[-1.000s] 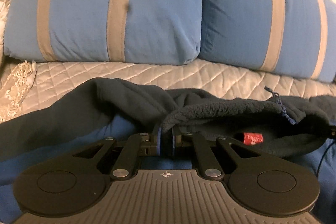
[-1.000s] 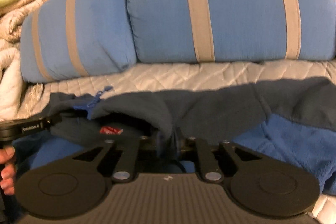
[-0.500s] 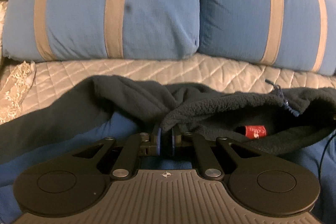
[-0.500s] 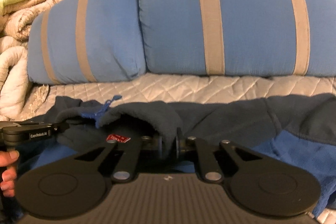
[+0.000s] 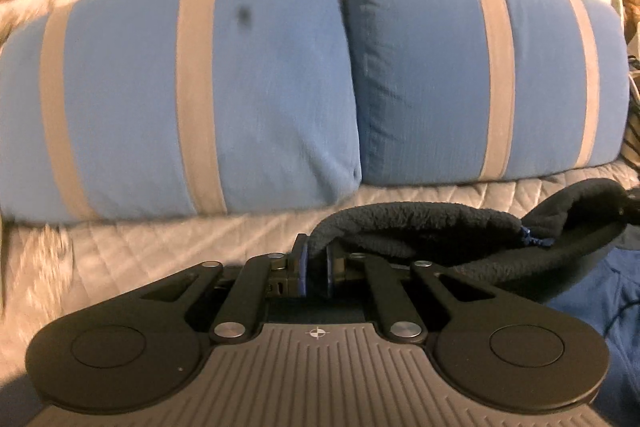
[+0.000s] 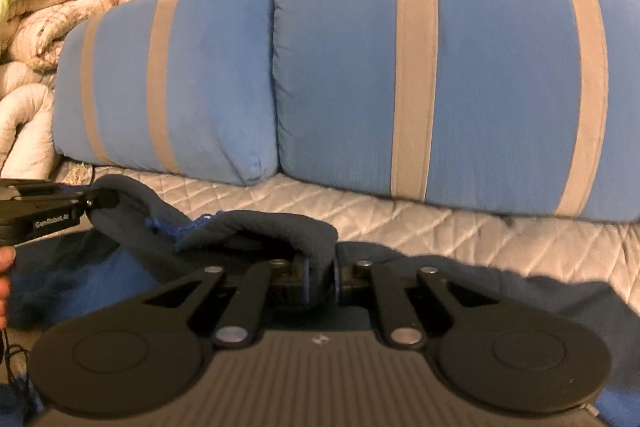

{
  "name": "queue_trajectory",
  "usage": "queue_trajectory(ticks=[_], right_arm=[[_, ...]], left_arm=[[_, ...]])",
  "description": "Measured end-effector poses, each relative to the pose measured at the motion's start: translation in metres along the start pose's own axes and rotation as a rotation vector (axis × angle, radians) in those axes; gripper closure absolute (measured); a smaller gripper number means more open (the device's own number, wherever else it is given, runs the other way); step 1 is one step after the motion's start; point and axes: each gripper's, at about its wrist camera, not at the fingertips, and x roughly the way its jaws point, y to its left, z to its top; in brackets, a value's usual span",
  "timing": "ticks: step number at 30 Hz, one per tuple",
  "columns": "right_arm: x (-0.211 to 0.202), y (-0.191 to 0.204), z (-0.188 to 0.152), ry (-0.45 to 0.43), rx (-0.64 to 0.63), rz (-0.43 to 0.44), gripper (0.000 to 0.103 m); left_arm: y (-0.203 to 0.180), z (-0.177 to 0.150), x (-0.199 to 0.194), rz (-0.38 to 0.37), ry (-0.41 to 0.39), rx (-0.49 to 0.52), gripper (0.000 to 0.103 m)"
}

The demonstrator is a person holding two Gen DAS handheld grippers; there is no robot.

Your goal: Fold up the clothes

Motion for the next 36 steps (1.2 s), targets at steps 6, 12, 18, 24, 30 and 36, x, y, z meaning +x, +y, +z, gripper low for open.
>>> queue_trajectory(ticks=[6,12,18,24,30,36], right_arm=[[0.029,-0.020,0.040,0.045,0.037,0.016,0.092],[0.067,-0.029,0.051,0.086,0.053,0.008,0.092],[0.102,-0.039,0.045,0.120,0.090,-0.001,0.092],[0.129,-0.047,0.037,0.144,0.118,-0.009,0.092],[0.137,-0.053,0.036,0.125,0.143,0.017,0.085],[0.116,-0.064,0.045,-0.012,0.233,0.097,0.008]], left_arm=[[-0.002,0.026,0.031,-0.001,0.011,0.019,0.094],[-0.001,0.025,0.072,0.008,0.052,-0.008,0.094],[-0.002,0.014,0.112,0.007,0.109,-0.030,0.094],[-0.002,0.007,0.137,-0.028,0.142,-0.031,0.091],[0.010,0.018,0.146,-0.076,0.183,-0.081,0.068],[0.034,0.032,0.142,-0.176,0.255,-0.259,0.053]])
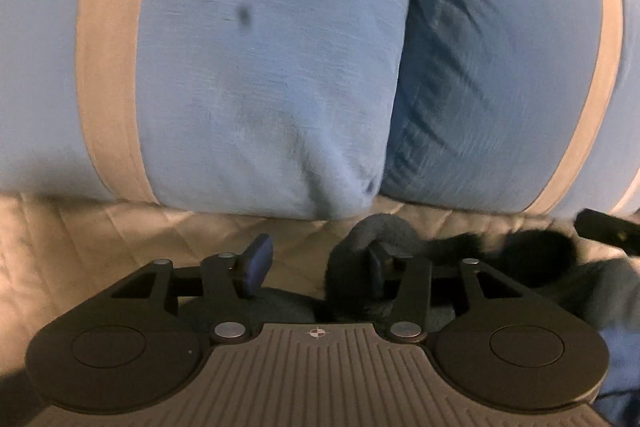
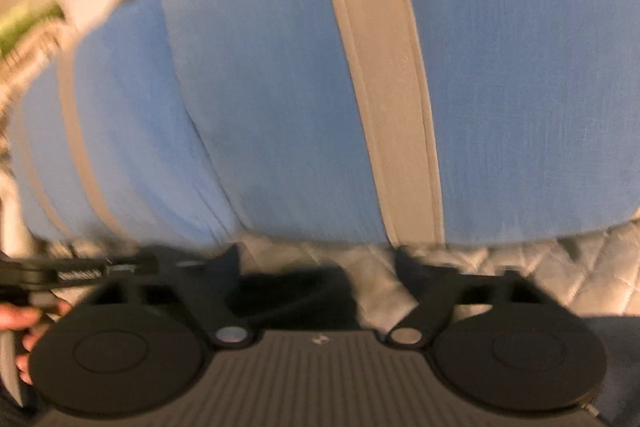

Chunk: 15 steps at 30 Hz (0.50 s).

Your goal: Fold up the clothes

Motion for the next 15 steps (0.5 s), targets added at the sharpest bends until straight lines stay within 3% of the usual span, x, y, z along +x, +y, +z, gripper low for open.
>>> queue_trajectory(ticks=[4,7,11,15], right_arm=[[-0.014,0.001,0.009,-0.026,-0.023,0.030,0.003],[-0.020,-0.002,0.010,-0.022,-0.063,0.035,0.000],[-0.022,-0.014,0.004,0.002,-0.058,0.033,0.000],[-0.016,-0.024,-0.003,0.042,-0.069,0.052,0.000]], left_arm=[[0.014,0.001,-0.010,-0.102,-0.003,-0.078,0.046],[0.021,0.001,-0.015,-0.197,-0.037,-0.116,0.029],[0.032,0.003,-0.020,-0.331,-0.039,-0.146,0.027],[0.032,0.000,-0.017,-0.304,-0.031,-0.057,0.027]])
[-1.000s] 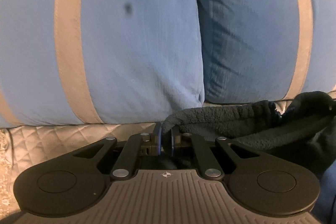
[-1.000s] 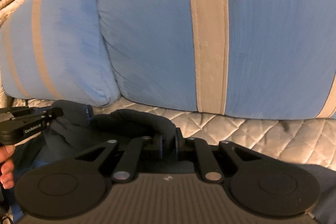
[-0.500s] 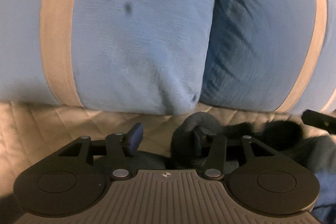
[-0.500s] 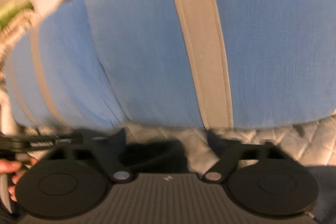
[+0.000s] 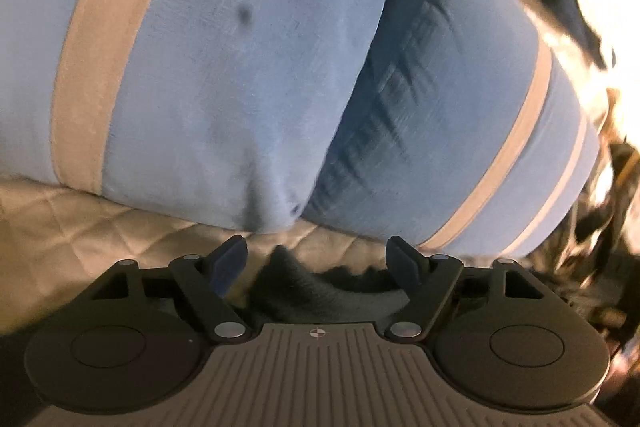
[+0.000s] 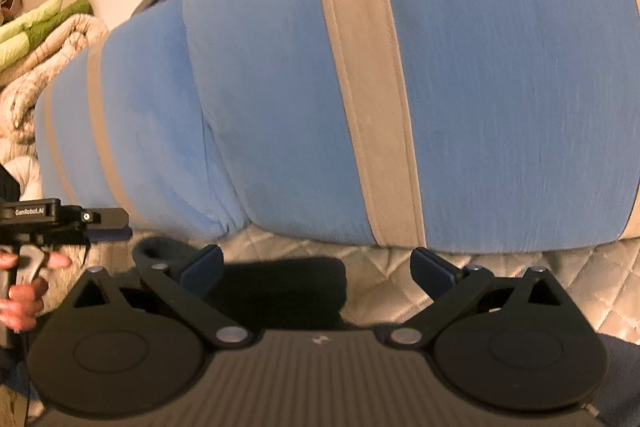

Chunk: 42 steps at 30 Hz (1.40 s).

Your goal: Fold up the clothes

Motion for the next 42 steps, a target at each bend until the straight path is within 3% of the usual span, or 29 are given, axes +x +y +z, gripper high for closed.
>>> queue_trajectory(ticks=[4,10,14,16,21,26,28,29,30,31,32,34,37,42], right_arm=[[0.011,-0.006,-0.004,0.044,-0.007,0.051,0.000],[0.035,-0.005,-0.012,0.095,-0.017,0.146,0.000],[0.042,-0.008,-0.020,0.102,-0.008,0.198,0.000],[0.043,-0.007,-0.023,0.108,-0.042,0.206,0.000],[0.056,-0.009,-0.025,0.123,-0.026,0.198,0.001],[0.073,-0.017,-0.020,0.121,0.069,0.201,0.007],[0.079,-0.017,-0.018,0.116,0.100,0.206,0.028],[0.082,-0.017,-0.017,0.111,0.113,0.207,0.036],[0.081,-0.015,-0.016,0.096,0.106,0.204,0.052],[0.080,-0.012,-0.015,0.080,0.099,0.201,0.075],[0.079,-0.010,-0.013,0.065,0.092,0.197,0.081],[0.075,-0.004,-0.009,0.024,0.061,0.188,0.086],[0.064,0.003,0.002,-0.048,0.031,0.170,0.087],[0.069,0.017,0.009,-0.065,-0.031,0.088,0.087]], left_arm=[[0.019,-0.015,0.006,-0.021,0.021,0.006,0.027],[0.029,-0.031,0.012,-0.149,-0.001,0.046,0.027],[0.038,-0.040,0.000,-0.297,-0.065,0.029,0.027],[0.041,-0.044,-0.001,-0.312,-0.061,0.068,0.027],[0.031,-0.043,0.018,-0.197,-0.002,0.221,0.027],[0.023,-0.023,0.046,-0.137,0.056,0.225,0.027],[0.021,-0.016,0.061,-0.139,0.109,0.196,0.031],[0.019,-0.014,0.068,-0.143,0.130,0.178,0.056],[0.017,-0.014,0.071,-0.133,0.140,0.159,0.076],[0.020,-0.015,0.069,-0.121,0.127,0.144,0.081],[0.017,-0.013,0.068,-0.114,0.099,0.148,0.085],[0.004,-0.007,0.060,-0.090,0.020,0.177,0.089],[-0.008,-0.005,0.051,-0.051,-0.055,0.191,0.089],[-0.028,-0.016,0.062,0.101,-0.081,0.281,0.085]])
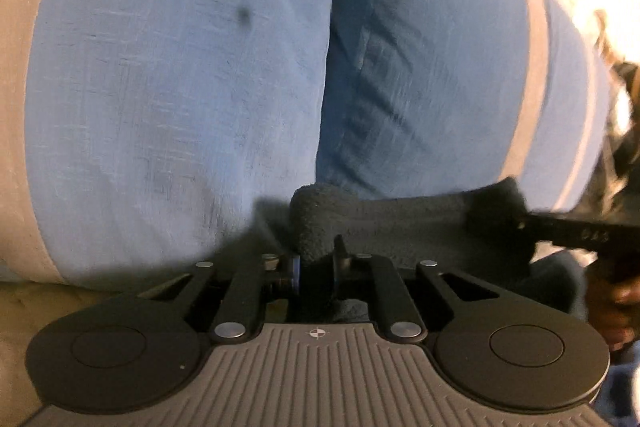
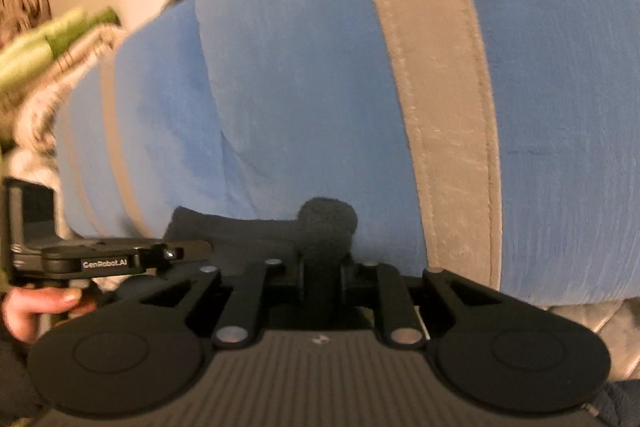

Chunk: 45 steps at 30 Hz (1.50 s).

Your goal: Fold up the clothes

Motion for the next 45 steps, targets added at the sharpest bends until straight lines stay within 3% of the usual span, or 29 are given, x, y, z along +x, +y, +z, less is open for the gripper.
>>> queue_trajectory(ticks=[3,4,5,7,8,11,12,16,21,24,33,38,39,40,41,45], right_arm=[[0.013,0.011,-0.004,0.044,-0.059,-0.096,0.083],[0.015,0.013,-0.005,0.066,-0.074,-0.123,0.060],[0.017,0.015,-0.005,0.087,-0.087,-0.149,0.052],[0.010,0.014,-0.004,0.081,-0.098,-0.165,0.013],[0.003,0.012,-0.003,0.053,-0.114,-0.160,0.010],[-0.018,-0.003,0.000,0.034,-0.110,-0.164,0.009],[-0.025,-0.011,0.001,0.033,-0.099,-0.166,0.008],[-0.049,-0.035,-0.001,0.029,-0.099,-0.209,0.005],[-0.072,-0.054,-0.011,0.026,-0.041,-0.236,0.005],[-0.084,-0.061,-0.018,0.023,-0.035,-0.246,0.005],[-0.122,-0.070,-0.033,0.029,-0.077,-0.263,0.005],[-0.128,-0.073,-0.039,0.035,-0.073,-0.261,0.004],[-0.129,-0.074,-0.040,0.034,-0.065,-0.259,0.004],[-0.129,-0.074,-0.041,0.031,-0.057,-0.258,0.004],[-0.129,-0.075,-0.041,0.029,-0.051,-0.259,0.004],[-0.129,-0.075,-0.042,0.032,-0.059,-0.256,0.004]], left_arm=[[-0.011,-0.007,0.009,0.080,0.042,0.057,0.068],[-0.011,-0.007,0.009,0.094,0.067,0.064,0.057],[-0.009,-0.007,0.006,0.097,0.083,0.064,0.052],[0.003,-0.005,-0.009,0.063,0.075,0.041,0.037],[0.012,-0.003,-0.019,0.035,0.061,0.014,0.035],[0.050,-0.003,-0.052,-0.063,0.009,-0.108,0.029],[0.060,-0.005,-0.061,-0.060,0.001,-0.113,0.029],[0.091,-0.019,-0.077,0.104,0.030,-0.059,0.029],[0.092,-0.061,-0.067,0.192,0.118,0.083,0.029],[0.090,-0.087,-0.068,0.176,0.125,0.152,0.029],[0.068,-0.094,-0.061,0.173,0.105,0.313,0.030],[0.072,-0.095,-0.059,0.105,0.157,0.314,0.031],[0.075,-0.094,-0.057,0.083,0.176,0.278,0.043],[0.079,-0.093,-0.055,0.043,0.194,0.231,0.069],[0.079,-0.092,-0.056,0.024,0.192,0.210,0.079],[0.059,-0.094,-0.064,0.174,0.146,0.341,0.084]])
